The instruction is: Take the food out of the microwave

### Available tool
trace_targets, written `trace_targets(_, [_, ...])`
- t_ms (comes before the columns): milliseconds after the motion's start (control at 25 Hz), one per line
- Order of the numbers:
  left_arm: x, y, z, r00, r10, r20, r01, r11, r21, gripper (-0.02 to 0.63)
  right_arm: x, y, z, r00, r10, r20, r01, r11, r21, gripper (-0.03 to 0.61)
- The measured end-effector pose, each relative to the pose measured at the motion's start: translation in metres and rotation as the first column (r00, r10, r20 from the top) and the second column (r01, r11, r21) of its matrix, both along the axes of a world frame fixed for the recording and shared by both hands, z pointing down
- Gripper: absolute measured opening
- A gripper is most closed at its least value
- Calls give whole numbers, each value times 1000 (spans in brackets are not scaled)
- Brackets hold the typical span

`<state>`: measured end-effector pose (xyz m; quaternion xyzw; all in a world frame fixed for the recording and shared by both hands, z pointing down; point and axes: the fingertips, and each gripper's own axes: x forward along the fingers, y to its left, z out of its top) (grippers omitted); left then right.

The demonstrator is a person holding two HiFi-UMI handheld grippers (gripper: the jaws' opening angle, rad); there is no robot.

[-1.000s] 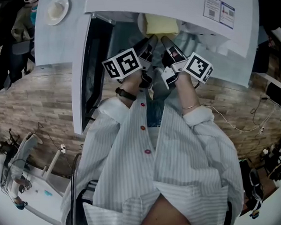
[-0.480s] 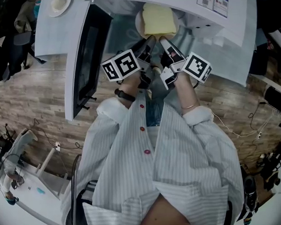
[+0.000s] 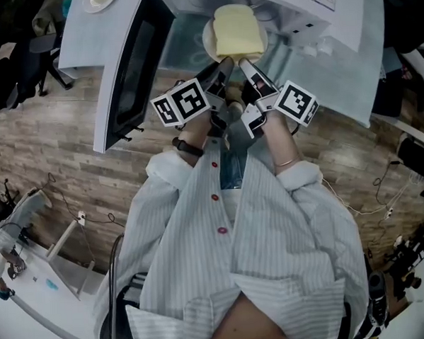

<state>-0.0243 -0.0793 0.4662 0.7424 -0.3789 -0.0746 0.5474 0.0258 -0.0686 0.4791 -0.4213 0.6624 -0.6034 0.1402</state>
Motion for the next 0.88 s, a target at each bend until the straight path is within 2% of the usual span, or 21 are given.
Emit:
trace_targets(80, [-1,9,-4,1000,-7,0,7,1000,6,72,-2,7,-6,1000,-16,10,15,1000,25,66])
trace_targets(240, [-1,26,-17,1000,-17,-3,17,1000,24,72,1,27,-13,1000,-12,1,12,1000,-5,66])
trace_targets(400, [5,42,-31,1000,-20,-12,20,999,44,72,2,38,-34,998,-44,33,41,996,78,66])
trace_targets(560, [12,60,-46,1000,-10,-19,11,998,59,71,14,59,-42,999,-32,18,31,998,47,66])
trace_targets(880, [14,68,-70,999,1,-43,2,997,71,66,15,62,-69,997,-78,22,75,990,124,66])
